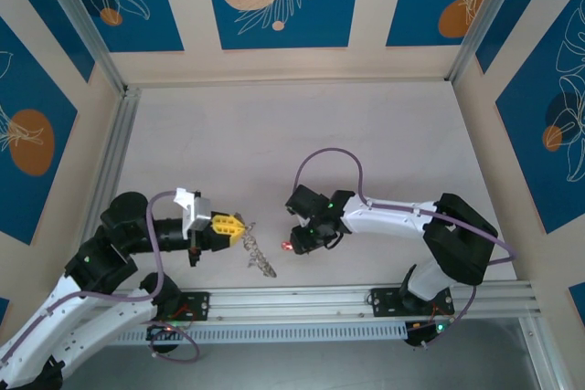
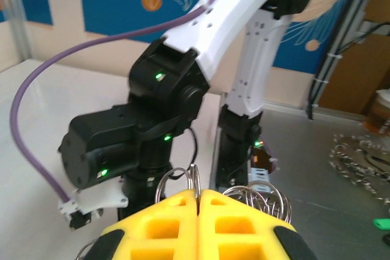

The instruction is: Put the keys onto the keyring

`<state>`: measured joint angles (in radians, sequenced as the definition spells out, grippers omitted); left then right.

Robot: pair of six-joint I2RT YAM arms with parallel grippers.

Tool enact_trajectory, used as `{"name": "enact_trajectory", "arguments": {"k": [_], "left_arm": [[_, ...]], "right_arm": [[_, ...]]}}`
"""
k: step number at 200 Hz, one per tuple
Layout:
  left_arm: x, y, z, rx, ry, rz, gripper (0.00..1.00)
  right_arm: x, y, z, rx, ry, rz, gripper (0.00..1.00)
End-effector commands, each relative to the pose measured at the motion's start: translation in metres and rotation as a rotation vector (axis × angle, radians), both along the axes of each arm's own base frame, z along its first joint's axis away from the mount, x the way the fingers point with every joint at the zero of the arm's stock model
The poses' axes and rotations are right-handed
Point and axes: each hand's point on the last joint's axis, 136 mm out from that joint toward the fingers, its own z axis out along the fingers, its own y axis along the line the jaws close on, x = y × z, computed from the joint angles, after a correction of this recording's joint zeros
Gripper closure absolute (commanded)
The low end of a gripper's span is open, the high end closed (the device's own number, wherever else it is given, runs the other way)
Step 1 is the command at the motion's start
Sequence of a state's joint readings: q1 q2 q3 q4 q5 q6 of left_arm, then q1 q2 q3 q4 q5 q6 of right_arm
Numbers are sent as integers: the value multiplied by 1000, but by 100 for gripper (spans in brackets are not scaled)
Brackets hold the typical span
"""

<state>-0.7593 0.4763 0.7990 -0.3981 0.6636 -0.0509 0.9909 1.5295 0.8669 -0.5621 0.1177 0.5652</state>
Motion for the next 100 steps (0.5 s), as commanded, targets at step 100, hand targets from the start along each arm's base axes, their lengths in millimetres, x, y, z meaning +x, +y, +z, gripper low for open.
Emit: {"name": "enact_trajectory", "arguments": {"k": [100], "left_arm": [[-14,-3,23,-68,-63,-92,100]], "right_arm": [[12,18,-21,7,48,63,80]]}}
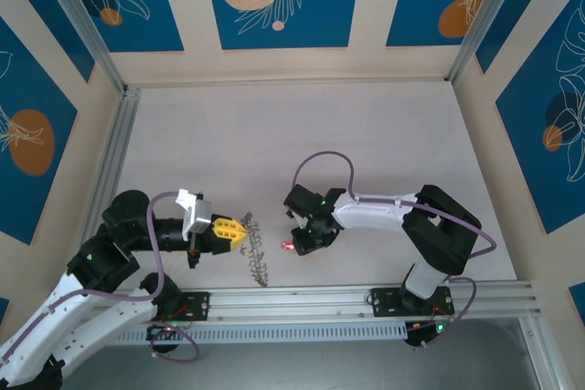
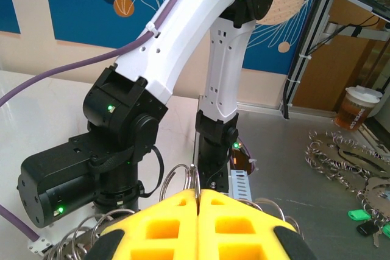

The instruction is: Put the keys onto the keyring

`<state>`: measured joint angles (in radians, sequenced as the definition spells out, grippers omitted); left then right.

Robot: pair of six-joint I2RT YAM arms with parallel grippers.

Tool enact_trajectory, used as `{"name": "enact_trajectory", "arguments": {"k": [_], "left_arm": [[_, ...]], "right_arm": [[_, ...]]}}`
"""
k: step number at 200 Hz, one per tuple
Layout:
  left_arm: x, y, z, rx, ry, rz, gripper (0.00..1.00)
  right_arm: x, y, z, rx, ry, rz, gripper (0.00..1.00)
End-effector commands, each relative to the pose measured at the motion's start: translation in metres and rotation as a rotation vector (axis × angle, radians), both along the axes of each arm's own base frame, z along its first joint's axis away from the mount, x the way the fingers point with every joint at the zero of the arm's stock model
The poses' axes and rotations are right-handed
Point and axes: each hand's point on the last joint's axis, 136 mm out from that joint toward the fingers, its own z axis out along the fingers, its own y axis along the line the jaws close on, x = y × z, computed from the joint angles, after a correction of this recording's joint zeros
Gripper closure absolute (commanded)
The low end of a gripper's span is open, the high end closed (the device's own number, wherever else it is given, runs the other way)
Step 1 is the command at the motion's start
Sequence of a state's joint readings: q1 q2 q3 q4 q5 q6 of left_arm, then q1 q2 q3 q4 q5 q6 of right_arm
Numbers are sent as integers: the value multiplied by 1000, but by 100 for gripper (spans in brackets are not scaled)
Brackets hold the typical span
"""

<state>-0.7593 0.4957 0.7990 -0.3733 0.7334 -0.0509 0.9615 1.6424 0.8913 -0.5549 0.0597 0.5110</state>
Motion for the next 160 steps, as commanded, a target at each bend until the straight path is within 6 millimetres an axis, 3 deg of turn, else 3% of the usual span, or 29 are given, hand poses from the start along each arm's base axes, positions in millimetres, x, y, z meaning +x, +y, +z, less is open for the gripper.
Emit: {"name": "enact_trajectory", "arguments": {"k": [1,81,143,160], "left_arm": [[-5,2,20,-59,-65,-20,100],[-1,3,17,-43,-64,5,100],[1,1,16,-38,-59,10,100],[1,1,16,-38,-58,8,100]], "right_arm": [[13,17,2,44,-31,27,80],[25,34,18,145,-75,44,100],[26,28,41,218,-112,39,100],[19,29,36,216,-93,82,82]]}}
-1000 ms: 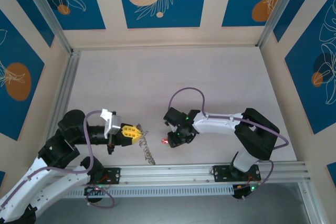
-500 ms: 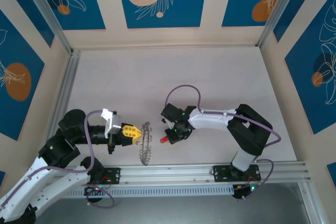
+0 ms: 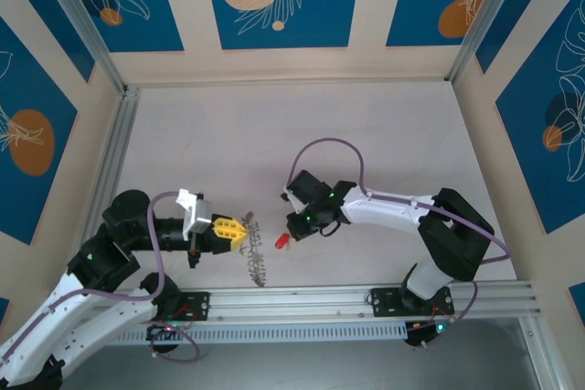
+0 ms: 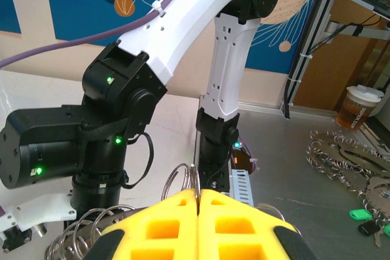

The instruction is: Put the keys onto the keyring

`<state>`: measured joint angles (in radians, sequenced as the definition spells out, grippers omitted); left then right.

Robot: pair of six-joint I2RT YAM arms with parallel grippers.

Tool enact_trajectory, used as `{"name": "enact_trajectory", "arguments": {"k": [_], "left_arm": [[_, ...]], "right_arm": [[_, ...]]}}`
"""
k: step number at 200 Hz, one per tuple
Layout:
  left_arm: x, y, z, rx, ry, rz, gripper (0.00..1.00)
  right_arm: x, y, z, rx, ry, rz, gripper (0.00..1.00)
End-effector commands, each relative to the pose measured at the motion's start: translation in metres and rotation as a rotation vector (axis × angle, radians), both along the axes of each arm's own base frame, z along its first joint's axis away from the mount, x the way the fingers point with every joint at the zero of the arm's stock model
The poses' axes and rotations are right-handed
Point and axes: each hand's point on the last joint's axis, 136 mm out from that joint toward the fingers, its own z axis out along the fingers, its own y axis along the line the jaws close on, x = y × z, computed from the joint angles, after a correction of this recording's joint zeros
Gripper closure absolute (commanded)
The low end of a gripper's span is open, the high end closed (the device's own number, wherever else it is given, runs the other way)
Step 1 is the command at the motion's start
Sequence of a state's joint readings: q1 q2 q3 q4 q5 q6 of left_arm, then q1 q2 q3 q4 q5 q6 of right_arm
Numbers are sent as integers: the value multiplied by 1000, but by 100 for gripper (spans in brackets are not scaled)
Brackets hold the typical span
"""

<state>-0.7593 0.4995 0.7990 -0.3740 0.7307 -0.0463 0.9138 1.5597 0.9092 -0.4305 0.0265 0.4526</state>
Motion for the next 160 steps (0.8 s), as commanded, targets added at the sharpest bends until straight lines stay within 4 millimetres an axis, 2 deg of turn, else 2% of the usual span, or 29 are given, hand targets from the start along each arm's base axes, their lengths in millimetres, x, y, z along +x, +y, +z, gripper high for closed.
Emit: {"name": "enact_trajectory", "arguments": {"k": [1,25,49,93,160], "left_arm": [[0,1,17,-42,-57,7,100],[0,2,19,-48,-57,6,100],[-1,4,19,-50,-57,12,100],[0,4,20,-56,-56,18,100],[-1,5,20,-58,-54,18,100]], "right_arm": [[-15,0,-5,9,27,73,81],[-17,-4,-15,-87,-25,149,63],[-15,-8,-17,-156,-95,214,53],[-13,-8,-23,-248,-191,318,53],[-2,6,-30,-273,-279,418,54]]}}
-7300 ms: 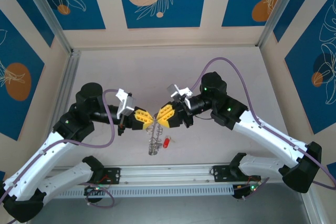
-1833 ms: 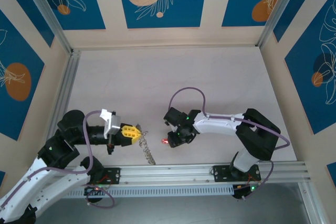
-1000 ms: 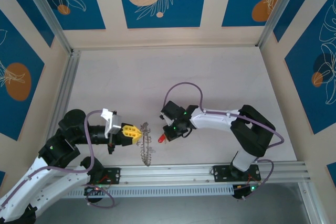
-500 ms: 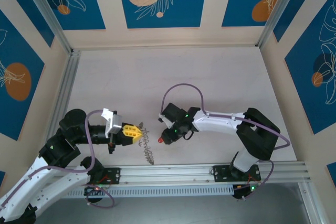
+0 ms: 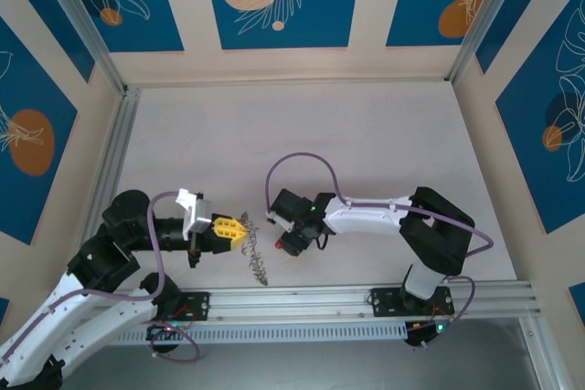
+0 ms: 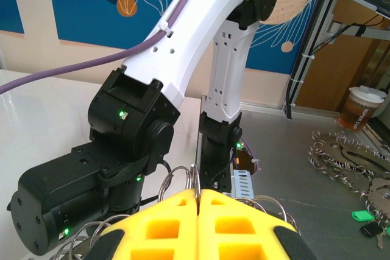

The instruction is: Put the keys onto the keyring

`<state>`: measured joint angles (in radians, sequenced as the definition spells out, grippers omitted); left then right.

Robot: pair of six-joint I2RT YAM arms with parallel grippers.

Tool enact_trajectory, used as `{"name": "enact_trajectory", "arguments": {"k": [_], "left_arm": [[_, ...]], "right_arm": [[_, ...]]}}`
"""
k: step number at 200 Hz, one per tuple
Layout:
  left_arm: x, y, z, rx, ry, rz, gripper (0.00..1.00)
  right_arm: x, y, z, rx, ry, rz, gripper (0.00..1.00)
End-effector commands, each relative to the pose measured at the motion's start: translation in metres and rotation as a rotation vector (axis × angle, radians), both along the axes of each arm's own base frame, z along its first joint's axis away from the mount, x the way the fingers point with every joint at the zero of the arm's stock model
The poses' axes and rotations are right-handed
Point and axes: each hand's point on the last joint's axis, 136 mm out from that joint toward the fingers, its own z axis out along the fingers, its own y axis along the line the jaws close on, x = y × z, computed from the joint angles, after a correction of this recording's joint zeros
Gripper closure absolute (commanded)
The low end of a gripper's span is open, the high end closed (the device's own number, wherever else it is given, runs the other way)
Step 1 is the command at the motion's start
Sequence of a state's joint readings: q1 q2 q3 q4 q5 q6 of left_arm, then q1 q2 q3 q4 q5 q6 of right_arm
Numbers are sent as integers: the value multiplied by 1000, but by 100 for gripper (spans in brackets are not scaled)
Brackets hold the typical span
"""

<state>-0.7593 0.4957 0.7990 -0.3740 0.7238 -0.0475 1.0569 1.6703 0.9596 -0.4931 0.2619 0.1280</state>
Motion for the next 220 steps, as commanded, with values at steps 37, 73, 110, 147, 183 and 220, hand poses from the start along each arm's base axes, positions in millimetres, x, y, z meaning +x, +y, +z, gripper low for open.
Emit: {"name": "enact_trajectory", "arguments": {"k": [37,73,110,147,183,220], "left_arm": [[-2,5,18,-56,-53,14,100],[-1,4,17,-50,-51,16,100],[0,4,16,-49,-51,21,100],[1,5,16,-50,-48,26,100],[1,4,17,-58,-47,22,100],[0,3,18,-65,-46,18,100]], "right_arm": [[11,10,-7,-24,-47,68,58],[14,14,-7,-24,-54,78,71],[12,15,-7,-21,-51,96,83],[3,15,6,42,-26,89,98],[-3,10,29,158,0,49,100],[4,2,29,184,-22,39,76]]}}
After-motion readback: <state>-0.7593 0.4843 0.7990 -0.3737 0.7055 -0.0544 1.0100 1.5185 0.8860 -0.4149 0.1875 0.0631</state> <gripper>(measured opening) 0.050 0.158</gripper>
